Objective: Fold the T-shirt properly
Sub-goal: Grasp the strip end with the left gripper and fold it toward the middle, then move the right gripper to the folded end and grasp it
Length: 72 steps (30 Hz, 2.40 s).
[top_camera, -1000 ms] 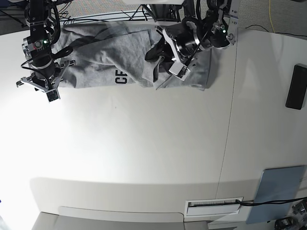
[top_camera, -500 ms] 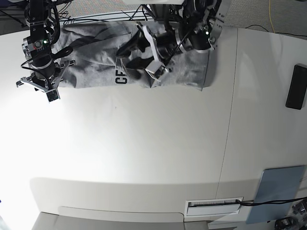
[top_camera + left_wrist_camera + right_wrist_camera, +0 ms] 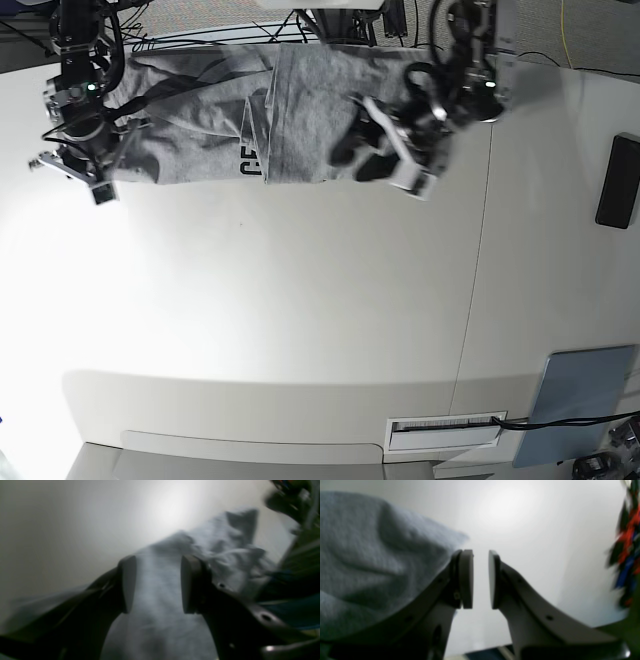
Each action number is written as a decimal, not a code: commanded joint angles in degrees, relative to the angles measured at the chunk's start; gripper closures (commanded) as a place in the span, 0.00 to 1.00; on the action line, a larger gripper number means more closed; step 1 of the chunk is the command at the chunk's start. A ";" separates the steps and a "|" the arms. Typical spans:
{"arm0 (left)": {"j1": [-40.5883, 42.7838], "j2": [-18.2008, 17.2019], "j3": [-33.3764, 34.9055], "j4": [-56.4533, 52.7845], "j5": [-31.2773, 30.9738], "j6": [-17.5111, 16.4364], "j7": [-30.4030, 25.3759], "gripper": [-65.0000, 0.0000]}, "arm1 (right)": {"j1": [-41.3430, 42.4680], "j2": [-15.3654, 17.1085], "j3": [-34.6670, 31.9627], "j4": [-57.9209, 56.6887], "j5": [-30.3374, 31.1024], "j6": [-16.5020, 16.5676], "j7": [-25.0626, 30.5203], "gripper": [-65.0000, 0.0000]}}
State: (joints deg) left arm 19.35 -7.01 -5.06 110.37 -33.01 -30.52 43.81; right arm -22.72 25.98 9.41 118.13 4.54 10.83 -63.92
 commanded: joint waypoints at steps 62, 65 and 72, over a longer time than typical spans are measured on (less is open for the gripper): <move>1.73 -4.26 -5.57 1.03 -16.70 -9.48 0.31 0.54 | -2.49 4.98 18.16 -29.38 57.16 23.04 -8.70 0.40; 1.75 -4.26 -5.57 1.03 -16.68 -9.48 0.33 0.54 | -1.70 4.98 14.38 -29.38 56.87 22.97 -8.57 0.40; 1.77 -4.26 -5.57 1.03 -12.94 -9.48 0.31 0.54 | 1.03 4.94 8.76 -29.38 50.95 19.15 -6.25 0.40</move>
State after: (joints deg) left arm 21.26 -11.14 -10.59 110.37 -44.53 -39.33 45.43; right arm -21.26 30.24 18.26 88.82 57.43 30.89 -68.73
